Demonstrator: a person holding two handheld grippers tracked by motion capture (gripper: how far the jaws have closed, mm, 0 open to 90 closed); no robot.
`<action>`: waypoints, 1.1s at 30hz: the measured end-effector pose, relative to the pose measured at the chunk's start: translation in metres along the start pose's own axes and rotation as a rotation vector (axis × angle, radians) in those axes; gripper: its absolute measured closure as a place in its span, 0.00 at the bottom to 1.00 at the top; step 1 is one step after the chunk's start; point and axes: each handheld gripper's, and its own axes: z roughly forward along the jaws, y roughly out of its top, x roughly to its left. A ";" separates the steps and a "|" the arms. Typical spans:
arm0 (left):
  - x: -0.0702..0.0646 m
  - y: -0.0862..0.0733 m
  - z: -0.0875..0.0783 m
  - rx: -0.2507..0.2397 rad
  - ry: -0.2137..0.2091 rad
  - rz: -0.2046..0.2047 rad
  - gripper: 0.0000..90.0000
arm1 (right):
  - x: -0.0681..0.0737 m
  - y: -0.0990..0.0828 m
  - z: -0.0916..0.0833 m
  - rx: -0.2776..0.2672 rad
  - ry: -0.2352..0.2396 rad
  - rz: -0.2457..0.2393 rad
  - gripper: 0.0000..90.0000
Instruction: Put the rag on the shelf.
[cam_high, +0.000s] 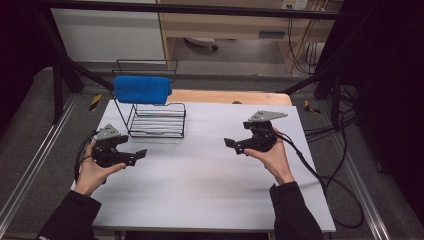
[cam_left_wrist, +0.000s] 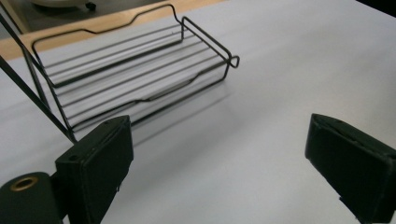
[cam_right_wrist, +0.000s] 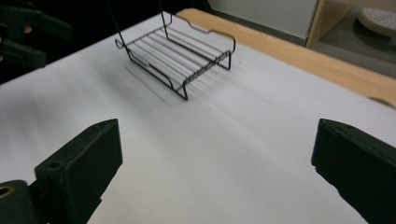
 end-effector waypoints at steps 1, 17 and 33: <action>-0.001 -0.004 0.002 0.003 -0.003 0.001 0.09 | -0.002 -0.008 -0.001 0.004 0.000 0.001 0.02; -0.011 -0.052 0.016 0.027 -0.027 0.009 0.10 | -0.028 -0.099 -0.028 0.025 -0.010 0.102 0.01; -0.013 -0.066 0.016 0.034 -0.032 0.047 0.10 | -0.040 -0.152 -0.060 0.062 -0.043 0.151 0.01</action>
